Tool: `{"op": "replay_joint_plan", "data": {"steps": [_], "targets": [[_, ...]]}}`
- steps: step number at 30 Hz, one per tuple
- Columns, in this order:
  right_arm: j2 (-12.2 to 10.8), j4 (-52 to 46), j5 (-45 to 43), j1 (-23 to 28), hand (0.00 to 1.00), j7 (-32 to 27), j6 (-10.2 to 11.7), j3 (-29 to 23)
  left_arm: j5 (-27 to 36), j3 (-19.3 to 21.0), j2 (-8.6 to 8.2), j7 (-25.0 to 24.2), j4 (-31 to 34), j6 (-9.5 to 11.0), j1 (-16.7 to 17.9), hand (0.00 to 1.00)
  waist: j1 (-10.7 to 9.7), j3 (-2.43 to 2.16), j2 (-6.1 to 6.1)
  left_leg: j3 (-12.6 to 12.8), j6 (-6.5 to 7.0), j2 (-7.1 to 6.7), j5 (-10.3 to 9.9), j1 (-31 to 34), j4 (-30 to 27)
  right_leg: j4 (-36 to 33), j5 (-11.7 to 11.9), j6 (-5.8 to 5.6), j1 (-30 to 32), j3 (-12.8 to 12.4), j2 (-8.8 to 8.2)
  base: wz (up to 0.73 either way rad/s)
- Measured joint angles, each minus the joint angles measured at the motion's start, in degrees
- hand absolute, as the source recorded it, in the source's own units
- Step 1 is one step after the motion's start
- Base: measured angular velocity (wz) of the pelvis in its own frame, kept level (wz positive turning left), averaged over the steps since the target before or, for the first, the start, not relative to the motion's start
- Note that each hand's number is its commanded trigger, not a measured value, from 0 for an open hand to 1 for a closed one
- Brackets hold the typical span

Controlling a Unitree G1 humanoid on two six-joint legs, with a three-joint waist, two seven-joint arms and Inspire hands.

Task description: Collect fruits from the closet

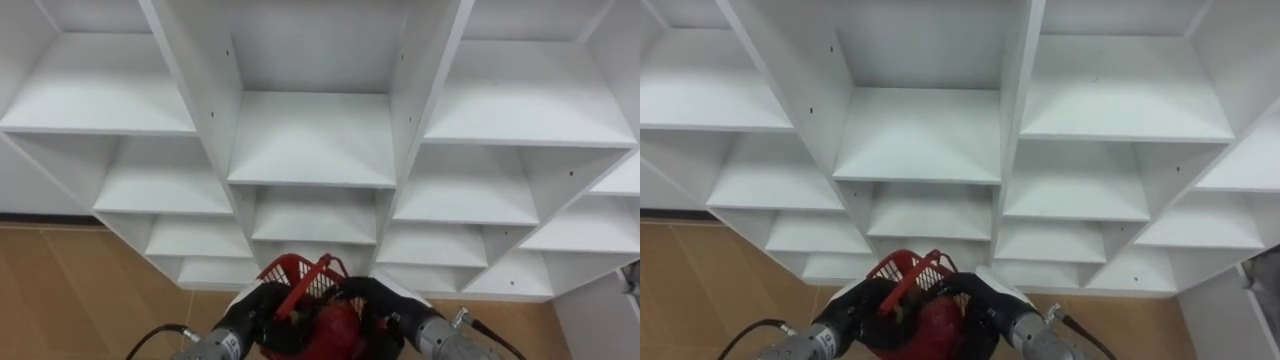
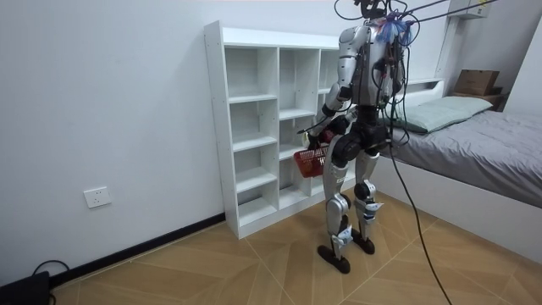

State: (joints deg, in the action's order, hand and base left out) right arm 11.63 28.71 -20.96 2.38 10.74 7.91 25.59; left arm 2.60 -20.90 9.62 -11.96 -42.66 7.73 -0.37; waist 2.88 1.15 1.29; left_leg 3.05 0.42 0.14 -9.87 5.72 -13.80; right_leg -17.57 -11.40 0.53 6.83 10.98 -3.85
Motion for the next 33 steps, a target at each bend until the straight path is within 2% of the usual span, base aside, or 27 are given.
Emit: {"op": "replay_joint_plan", "data": {"steps": [23,30,33], "targets": [[-0.24,0.54,0.18,-0.20,0.00,-1.43,0.31,0.16,-1.05,-0.69,0.07,-1.85,-0.11,0.38,-0.24,1.00,0.21,0.19,0.27,0.02,0.00,-0.01,0.00,0.03,0.03,-0.05,-0.05,-0.03,0.13,-0.19,0.00,0.00],[-0.16,0.67,0.23,0.76,0.00,-1.37,0.31,-0.03,-1.46,0.10,-0.09,-2.35,-0.04,0.38,0.21,1.00,0.29,0.16,0.29,-0.19,0.00,0.01,0.00,-0.18,0.15,0.60,-0.06,-0.01,-0.42,0.16,-0.02,0.02],[-0.08,0.54,0.18,2.21,0.00,-1.35,0.31,-0.09,-2.28,0.63,0.15,-2.31,-0.02,0.38,0.42,1.00,0.28,-0.02,0.39,-1.03,-0.01,-0.06,0.00,-0.30,0.16,0.96,-0.04,-0.04,-1.01,0.69,-0.13,0.09]]}}
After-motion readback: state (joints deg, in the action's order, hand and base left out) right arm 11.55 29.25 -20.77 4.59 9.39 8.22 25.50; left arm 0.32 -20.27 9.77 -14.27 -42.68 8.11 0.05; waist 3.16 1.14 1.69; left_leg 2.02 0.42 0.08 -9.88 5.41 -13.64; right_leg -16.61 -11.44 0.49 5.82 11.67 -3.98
